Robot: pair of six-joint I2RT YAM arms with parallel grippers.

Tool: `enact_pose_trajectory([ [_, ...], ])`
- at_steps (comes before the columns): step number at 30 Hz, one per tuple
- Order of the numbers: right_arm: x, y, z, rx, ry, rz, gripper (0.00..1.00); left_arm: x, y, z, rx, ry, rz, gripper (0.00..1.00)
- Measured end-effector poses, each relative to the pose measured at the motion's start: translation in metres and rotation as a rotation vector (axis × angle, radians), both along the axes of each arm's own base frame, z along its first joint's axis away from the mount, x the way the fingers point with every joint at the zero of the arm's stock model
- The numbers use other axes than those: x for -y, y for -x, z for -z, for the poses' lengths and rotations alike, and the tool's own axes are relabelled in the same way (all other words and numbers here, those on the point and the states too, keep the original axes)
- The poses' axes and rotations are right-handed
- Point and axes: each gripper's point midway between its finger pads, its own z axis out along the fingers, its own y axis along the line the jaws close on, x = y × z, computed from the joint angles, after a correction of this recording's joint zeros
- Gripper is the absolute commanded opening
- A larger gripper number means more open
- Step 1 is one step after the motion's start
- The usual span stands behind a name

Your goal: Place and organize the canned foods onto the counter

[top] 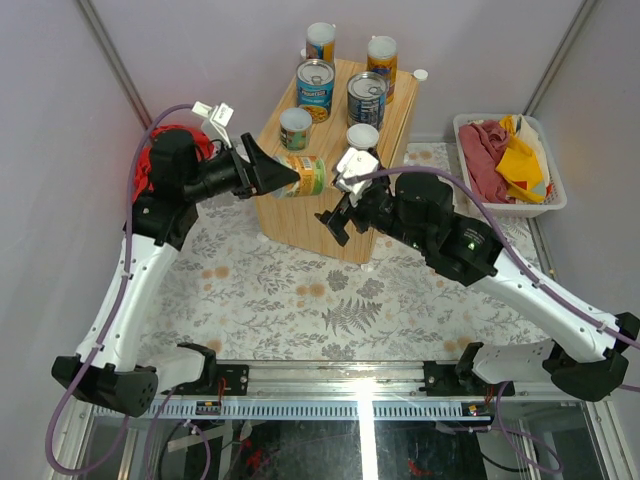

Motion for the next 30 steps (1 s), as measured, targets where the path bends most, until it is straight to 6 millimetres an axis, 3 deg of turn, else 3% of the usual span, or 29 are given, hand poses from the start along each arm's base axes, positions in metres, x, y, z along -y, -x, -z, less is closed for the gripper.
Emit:
enact_pose_trajectory([
  [9,-0.022,0.017,-0.003,0.151,0.11,-0.082,1.0,0.009,0.013,-0.01,-0.018,-0.029,0.052,0.0],
  [21,-0.028,-0.002,-0.013,0.298,0.181,-0.023,1.0,0.024,0.027,0.002,-0.07,-0.086,0.117,0.0],
  [30,-0.039,-0.008,-0.012,0.335,0.209,-0.032,1.0,0.028,0.024,-0.005,-0.059,-0.101,0.123,0.0],
])
